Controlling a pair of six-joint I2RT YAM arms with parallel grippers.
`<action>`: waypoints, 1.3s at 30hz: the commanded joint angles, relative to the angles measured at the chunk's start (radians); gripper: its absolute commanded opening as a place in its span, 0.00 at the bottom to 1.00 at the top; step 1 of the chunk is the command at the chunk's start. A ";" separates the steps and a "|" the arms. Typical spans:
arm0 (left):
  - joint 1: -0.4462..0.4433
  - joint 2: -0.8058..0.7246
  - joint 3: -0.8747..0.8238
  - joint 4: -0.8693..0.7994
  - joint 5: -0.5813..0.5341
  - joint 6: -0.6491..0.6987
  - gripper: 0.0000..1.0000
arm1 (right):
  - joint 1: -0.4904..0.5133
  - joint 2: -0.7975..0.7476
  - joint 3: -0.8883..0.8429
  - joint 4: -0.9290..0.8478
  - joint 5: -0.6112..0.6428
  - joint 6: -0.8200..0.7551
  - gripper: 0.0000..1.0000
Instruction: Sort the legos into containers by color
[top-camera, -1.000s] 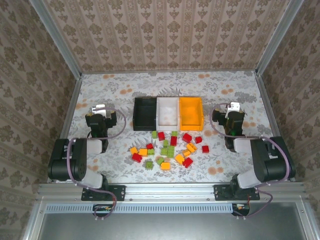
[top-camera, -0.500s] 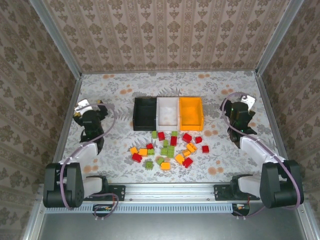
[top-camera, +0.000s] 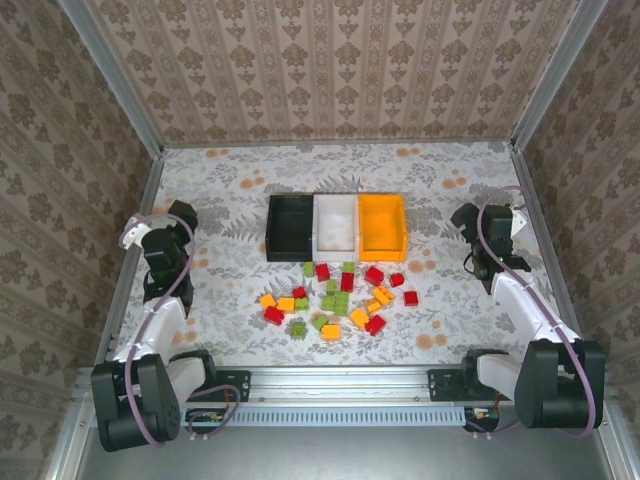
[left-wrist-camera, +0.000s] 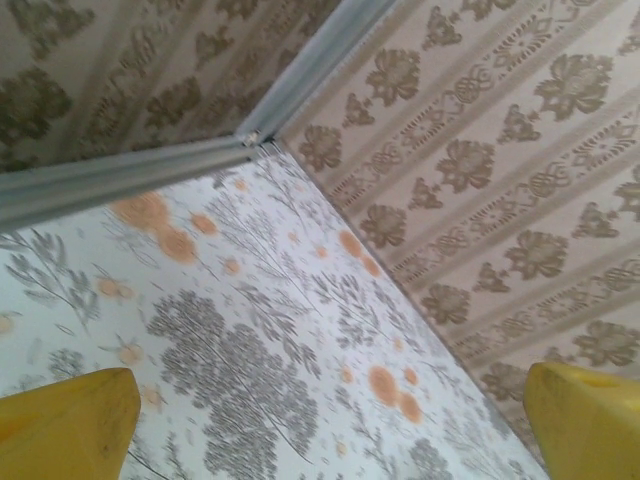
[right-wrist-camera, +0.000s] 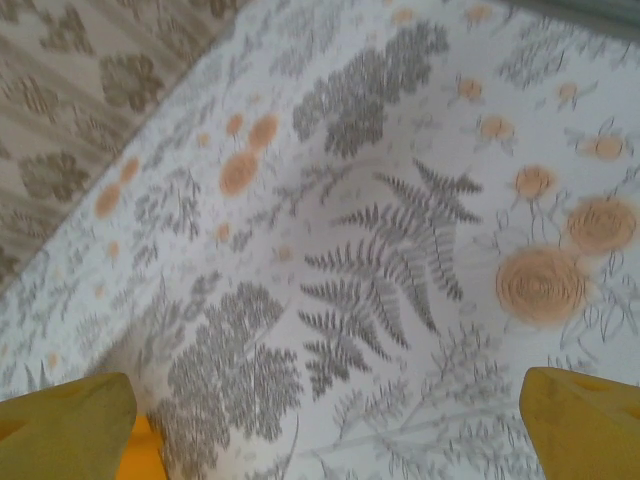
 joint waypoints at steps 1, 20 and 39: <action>-0.045 -0.035 0.084 -0.098 0.121 -0.034 1.00 | 0.040 -0.015 0.071 -0.197 -0.128 -0.052 0.99; -0.501 -0.124 0.151 -0.676 0.159 0.087 1.00 | 0.477 0.170 0.084 -0.575 -0.162 -0.086 0.73; -0.505 -0.116 0.142 -0.683 0.163 0.089 1.00 | 0.544 0.326 0.107 -0.557 -0.094 -0.084 0.45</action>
